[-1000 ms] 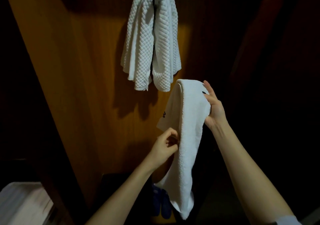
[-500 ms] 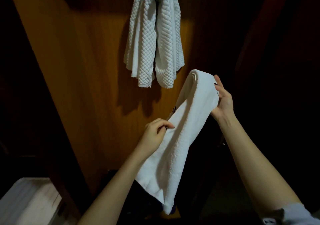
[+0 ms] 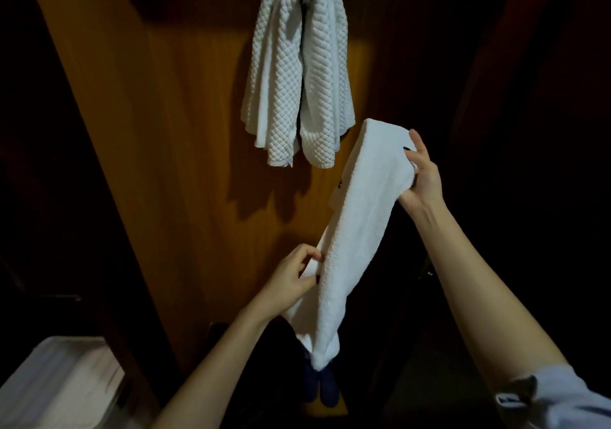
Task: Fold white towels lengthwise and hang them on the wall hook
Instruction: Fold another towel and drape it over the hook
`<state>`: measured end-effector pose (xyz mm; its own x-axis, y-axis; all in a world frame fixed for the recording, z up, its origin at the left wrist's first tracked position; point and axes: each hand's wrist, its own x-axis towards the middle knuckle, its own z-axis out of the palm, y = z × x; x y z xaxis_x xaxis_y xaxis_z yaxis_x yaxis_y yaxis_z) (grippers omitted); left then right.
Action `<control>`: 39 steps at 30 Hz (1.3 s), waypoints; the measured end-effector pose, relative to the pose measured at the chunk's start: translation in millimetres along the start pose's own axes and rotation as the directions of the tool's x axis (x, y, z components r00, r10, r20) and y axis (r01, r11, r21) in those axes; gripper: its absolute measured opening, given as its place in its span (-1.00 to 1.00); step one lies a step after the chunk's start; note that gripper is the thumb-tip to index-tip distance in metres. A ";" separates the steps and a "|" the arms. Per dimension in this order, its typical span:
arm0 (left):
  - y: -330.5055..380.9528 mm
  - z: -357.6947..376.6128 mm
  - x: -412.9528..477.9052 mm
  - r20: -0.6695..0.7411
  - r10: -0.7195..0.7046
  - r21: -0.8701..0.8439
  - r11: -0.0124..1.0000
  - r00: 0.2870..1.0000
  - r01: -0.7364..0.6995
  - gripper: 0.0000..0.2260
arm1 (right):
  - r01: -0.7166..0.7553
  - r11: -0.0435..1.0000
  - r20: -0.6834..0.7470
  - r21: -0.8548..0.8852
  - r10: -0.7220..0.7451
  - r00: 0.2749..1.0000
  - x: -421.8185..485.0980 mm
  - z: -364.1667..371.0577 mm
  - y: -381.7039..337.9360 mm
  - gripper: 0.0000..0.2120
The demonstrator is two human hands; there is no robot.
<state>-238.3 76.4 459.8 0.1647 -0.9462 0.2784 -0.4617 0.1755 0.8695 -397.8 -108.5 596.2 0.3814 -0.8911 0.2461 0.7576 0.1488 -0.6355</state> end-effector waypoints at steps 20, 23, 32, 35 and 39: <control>-44.7 -58.0 -34.4 0.136 -0.101 0.013 0.995 0.986 0.100 -0.64 | 0.054 0.955 -0.183 -0.292 -0.111 0.977 -5.6 0.5 -3.0 -0.57; -60.4 -56.0 -35.0 -0.140 -0.137 -0.032 0.990 0.981 0.134 -0.69 | 0.055 0.936 -0.176 -0.349 -0.123 0.977 -7.0 2.6 -0.1 -0.54; -93.6 -40.5 -16.1 -0.083 -0.332 0.383 0.860 0.940 0.338 -0.70 | 0.057 0.927 -0.163 -0.371 -0.125 0.979 -16.0 27.6 14.6 -0.52; -91.1 -30.4 -14.0 -0.175 -0.341 0.319 0.868 0.924 0.381 -0.64 | 0.065 0.941 -0.126 -0.333 -0.113 0.986 -18.5 40.1 16.5 -0.48; -80.5 -6.7 -12.0 -0.203 -0.488 0.200 0.828 0.849 0.524 -0.62 | 0.157 0.917 -0.035 -0.365 -0.182 0.983 -14.9 63.8 18.3 -0.51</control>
<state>-197.3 75.4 389.2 0.5419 -0.8338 -0.1058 -0.4705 -0.4053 0.7838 -355.9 -65.2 627.6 0.2183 -0.9176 0.3323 0.5616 -0.1604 -0.8117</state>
